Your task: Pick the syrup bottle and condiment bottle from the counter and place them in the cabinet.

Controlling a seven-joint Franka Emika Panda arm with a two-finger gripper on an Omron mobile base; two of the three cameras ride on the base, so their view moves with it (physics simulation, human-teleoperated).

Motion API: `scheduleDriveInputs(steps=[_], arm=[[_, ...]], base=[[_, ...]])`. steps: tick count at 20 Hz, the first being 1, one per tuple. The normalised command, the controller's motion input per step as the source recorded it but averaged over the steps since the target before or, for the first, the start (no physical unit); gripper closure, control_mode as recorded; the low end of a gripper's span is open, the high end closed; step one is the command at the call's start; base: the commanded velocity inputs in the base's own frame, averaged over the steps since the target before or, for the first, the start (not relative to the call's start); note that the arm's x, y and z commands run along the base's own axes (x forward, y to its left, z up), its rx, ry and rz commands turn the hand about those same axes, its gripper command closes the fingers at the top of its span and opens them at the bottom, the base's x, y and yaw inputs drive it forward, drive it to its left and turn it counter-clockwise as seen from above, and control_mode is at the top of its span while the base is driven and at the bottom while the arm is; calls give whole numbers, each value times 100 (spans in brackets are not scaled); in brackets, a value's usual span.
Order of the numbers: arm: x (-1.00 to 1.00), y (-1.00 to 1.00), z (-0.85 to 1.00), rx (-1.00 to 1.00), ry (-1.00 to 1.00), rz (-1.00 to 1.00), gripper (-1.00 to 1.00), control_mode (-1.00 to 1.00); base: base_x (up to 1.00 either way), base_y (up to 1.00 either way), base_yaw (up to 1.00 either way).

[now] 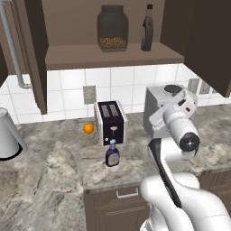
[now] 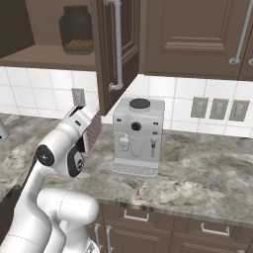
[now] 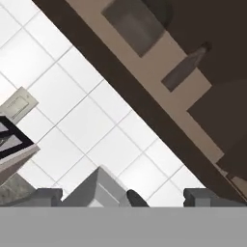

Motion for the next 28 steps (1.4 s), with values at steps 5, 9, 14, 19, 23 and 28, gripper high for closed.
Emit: scheduleDriveInputs(steps=[5,9,14,19,23,28], arm=[[-35,37,19,-20,26,-2,-100,-100],[28,55,28,-10,28,-8,-100,-100],[-21,16,-5,-10,47,-13,-100,-100],[-78,7,-79,-16,38,-4,-100,-100],[-42,8,-86,-1,27,0,-100,-100],[-12,0,-65,13,19,0,-100,-100]], base=[[0,0,0],[0,0,0],[0,0,0],[0,0,0],[0,0,0],[0,0,0]])
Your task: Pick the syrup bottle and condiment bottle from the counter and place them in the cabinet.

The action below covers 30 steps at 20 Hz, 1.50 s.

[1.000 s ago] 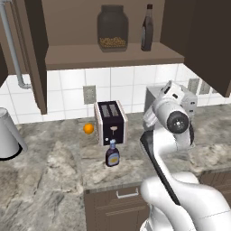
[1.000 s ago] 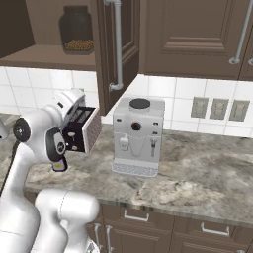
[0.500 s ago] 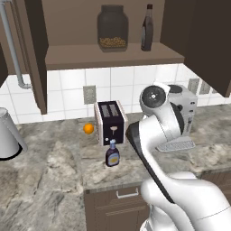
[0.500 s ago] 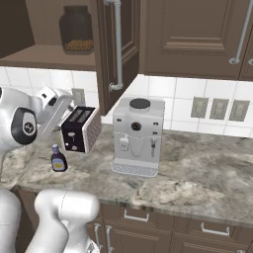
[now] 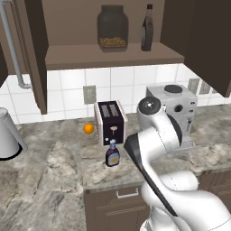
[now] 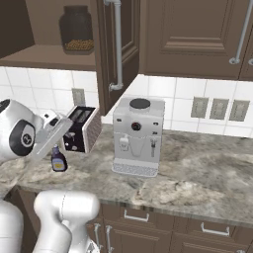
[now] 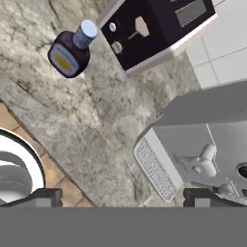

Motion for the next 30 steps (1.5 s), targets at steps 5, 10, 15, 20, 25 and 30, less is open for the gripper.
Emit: scheduleDriveInputs(steps=[5,10,15,20,25,30], arm=[[0,0,-51,19,22,0,-100,-100],[0,7,-41,22,14,0,-100,-100],[0,12,-37,25,1,0,-100,-100],[-1,7,-38,32,-5,0,-100,-100],[0,3,-31,37,-9,0,-100,-100],[2,22,-20,35,-11,0,-100,-100]], base=[[0,0,0],[0,0,0],[0,0,0],[0,0,0],[0,0,0],[0,0,0]])
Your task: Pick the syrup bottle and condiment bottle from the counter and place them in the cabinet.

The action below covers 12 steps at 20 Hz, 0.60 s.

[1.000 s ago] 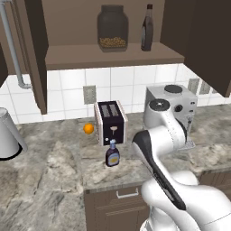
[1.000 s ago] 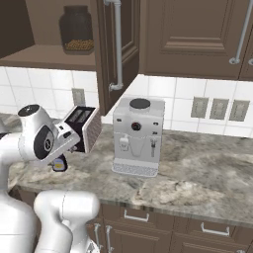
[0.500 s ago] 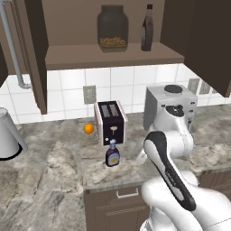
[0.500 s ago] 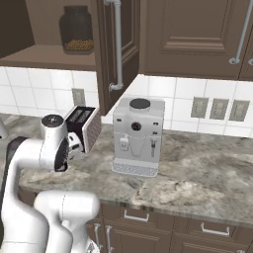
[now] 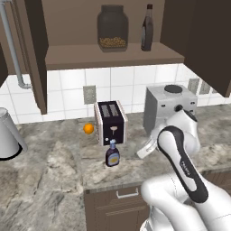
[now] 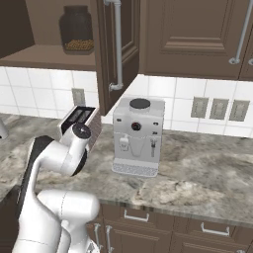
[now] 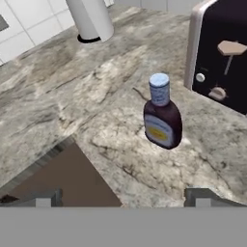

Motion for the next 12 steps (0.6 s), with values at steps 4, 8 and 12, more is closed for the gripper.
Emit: scheduleDriveInputs(steps=[4,8,12], arm=[[3,9,-21,27,-8,0,-100,-100],[6,14,-20,5,-11,-2,-100,-100],[5,28,-13,2,-15,-2,-100,-100]], base=[[0,0,0],[0,0,0],[0,0,0]])
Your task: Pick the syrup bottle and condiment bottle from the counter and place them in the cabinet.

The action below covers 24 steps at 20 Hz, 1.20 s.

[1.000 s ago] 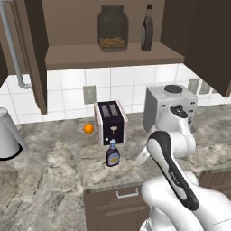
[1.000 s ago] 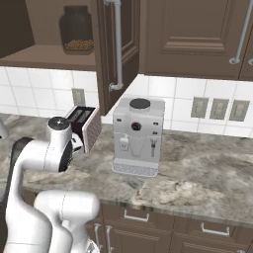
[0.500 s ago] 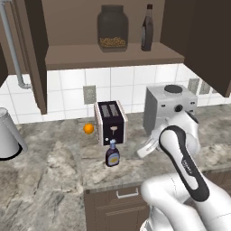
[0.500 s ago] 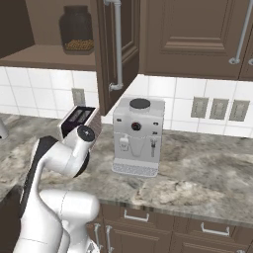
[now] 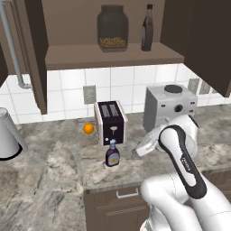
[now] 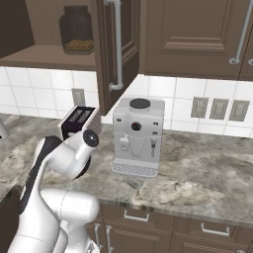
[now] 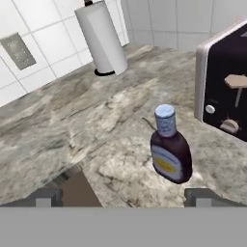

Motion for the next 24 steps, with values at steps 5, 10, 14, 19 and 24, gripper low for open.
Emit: scheduleDriveInputs(steps=[5,10,14,19,24], arm=[[0,40,-6,8,-16,0,-100,-100],[1,29,-20,11,-8,5,-100,-100],[0,12,-35,9,-7,9,-100,-100],[5,2,-34,6,-14,8,-100,-100],[7,0,-28,6,-14,8,-100,-100]], base=[[0,0,0],[0,0,0],[0,0,0],[0,0,0],[0,0,0]])
